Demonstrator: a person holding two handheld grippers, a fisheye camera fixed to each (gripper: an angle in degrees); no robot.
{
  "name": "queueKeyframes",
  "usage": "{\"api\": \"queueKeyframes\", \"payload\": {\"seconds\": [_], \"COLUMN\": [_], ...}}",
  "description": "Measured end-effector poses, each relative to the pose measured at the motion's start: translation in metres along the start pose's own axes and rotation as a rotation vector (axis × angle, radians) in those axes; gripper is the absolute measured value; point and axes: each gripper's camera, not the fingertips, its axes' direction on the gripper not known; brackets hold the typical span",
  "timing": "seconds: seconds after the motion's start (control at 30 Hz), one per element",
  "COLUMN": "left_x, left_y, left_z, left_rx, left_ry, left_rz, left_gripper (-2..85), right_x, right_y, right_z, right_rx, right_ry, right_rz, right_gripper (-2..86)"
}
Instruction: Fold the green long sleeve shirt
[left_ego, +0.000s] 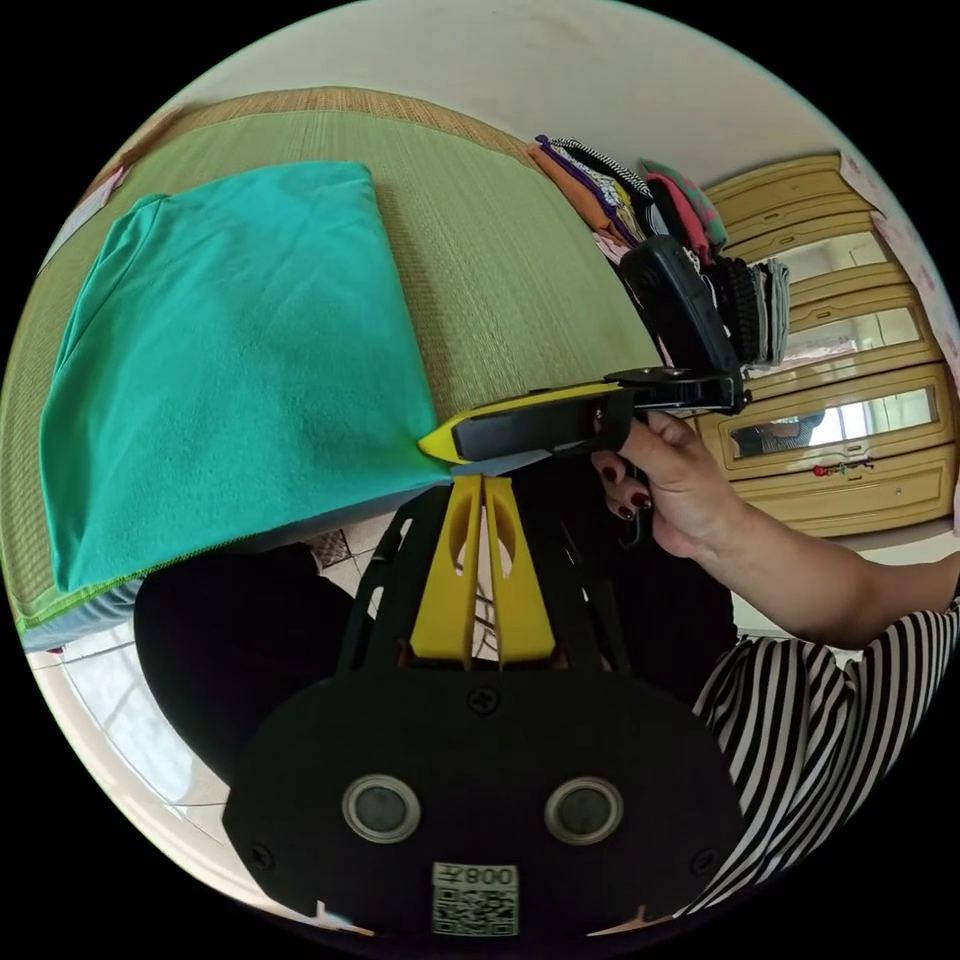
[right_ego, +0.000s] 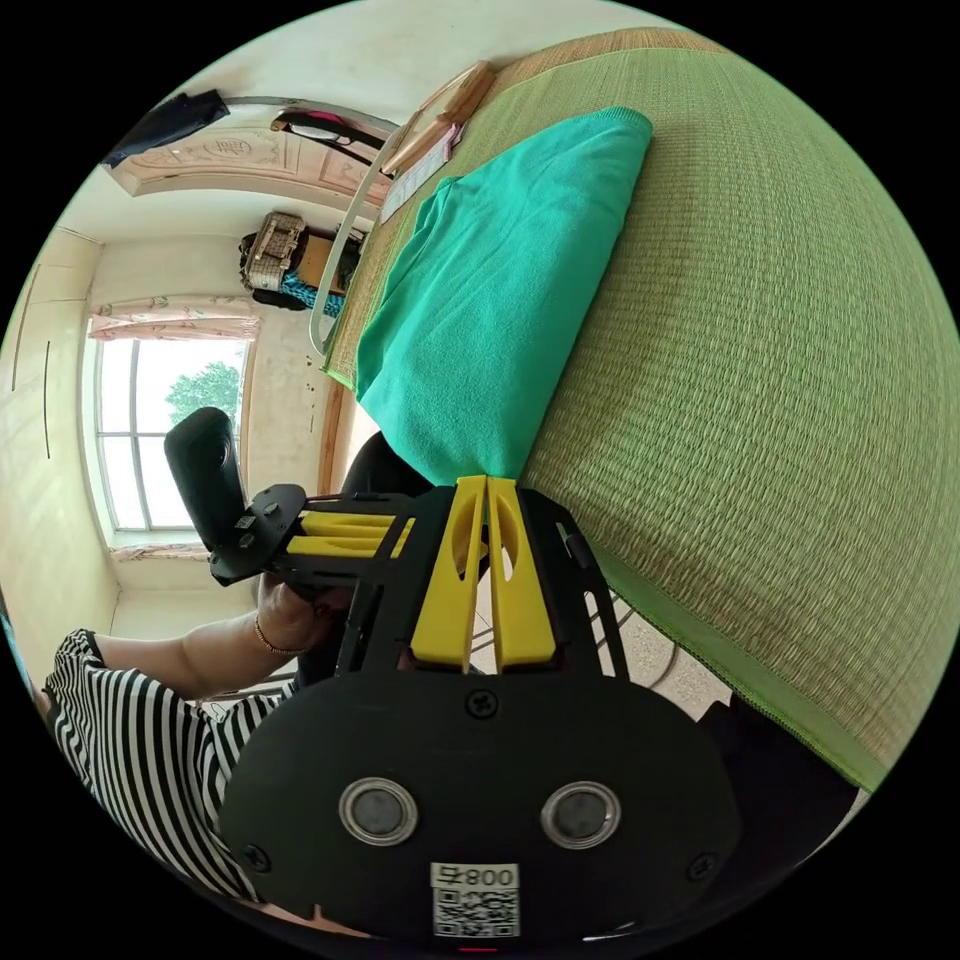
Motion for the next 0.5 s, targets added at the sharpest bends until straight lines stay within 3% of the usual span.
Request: {"api": "queueKeyframes", "payload": {"seconds": [0.27, 0.5], "left_x": [-0.006, -0.031], "left_y": [-0.002, -0.016], "left_z": [-0.02, -0.001], "left_rx": [0.091, 0.005], "left_ry": [0.009, 0.034], "left_rz": [-0.082, -0.192], "left_gripper": [0.1, 0.3], "right_x": [-0.007, -0.002], "right_y": [0.017, 0.037], "right_z": [0.009, 0.016], "right_rx": [0.004, -0.002], "right_ry": [0.049, 0.043], "right_rz": [-0.039, -0.048], "right_gripper": [0.2, 0.1]}}
